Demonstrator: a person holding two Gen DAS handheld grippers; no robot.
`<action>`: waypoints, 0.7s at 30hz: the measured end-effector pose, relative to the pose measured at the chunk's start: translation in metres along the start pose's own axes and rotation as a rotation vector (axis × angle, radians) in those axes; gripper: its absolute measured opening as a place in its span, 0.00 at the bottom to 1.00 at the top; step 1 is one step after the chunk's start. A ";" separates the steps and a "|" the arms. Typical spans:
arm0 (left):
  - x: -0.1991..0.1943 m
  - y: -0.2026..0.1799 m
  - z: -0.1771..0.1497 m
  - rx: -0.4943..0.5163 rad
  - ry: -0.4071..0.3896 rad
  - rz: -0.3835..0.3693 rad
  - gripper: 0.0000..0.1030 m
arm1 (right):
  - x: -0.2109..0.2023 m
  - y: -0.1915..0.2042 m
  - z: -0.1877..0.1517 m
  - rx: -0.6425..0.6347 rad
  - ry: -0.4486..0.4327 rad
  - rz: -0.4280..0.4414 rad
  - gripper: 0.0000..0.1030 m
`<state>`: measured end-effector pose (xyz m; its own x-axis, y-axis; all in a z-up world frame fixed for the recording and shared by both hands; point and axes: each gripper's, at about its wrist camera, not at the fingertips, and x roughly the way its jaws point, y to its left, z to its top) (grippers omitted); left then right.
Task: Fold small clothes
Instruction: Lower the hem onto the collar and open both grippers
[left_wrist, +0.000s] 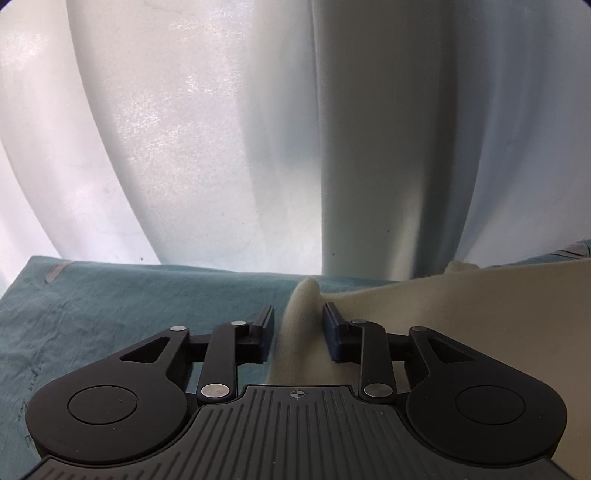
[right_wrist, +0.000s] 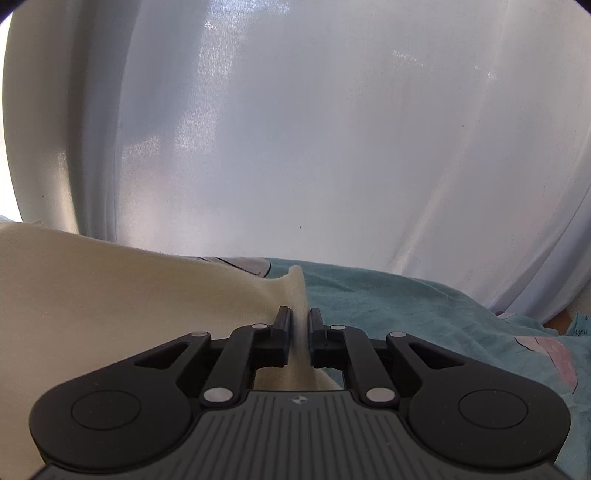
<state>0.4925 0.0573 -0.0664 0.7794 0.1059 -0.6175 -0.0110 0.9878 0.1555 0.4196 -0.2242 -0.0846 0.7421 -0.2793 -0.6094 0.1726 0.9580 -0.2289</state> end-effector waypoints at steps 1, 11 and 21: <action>-0.003 0.005 0.000 -0.014 -0.001 0.003 0.47 | 0.001 -0.001 0.000 0.003 0.006 -0.006 0.18; -0.074 0.024 -0.044 0.063 0.078 -0.165 0.61 | -0.075 0.004 -0.025 0.029 -0.091 0.200 0.22; -0.100 0.061 -0.074 -0.035 0.080 -0.156 0.71 | -0.093 0.008 -0.061 0.056 -0.035 0.251 0.22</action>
<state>0.3677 0.1153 -0.0526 0.7211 -0.0420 -0.6915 0.0833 0.9962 0.0263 0.3119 -0.1945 -0.0760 0.7879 -0.0307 -0.6150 0.0152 0.9994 -0.0304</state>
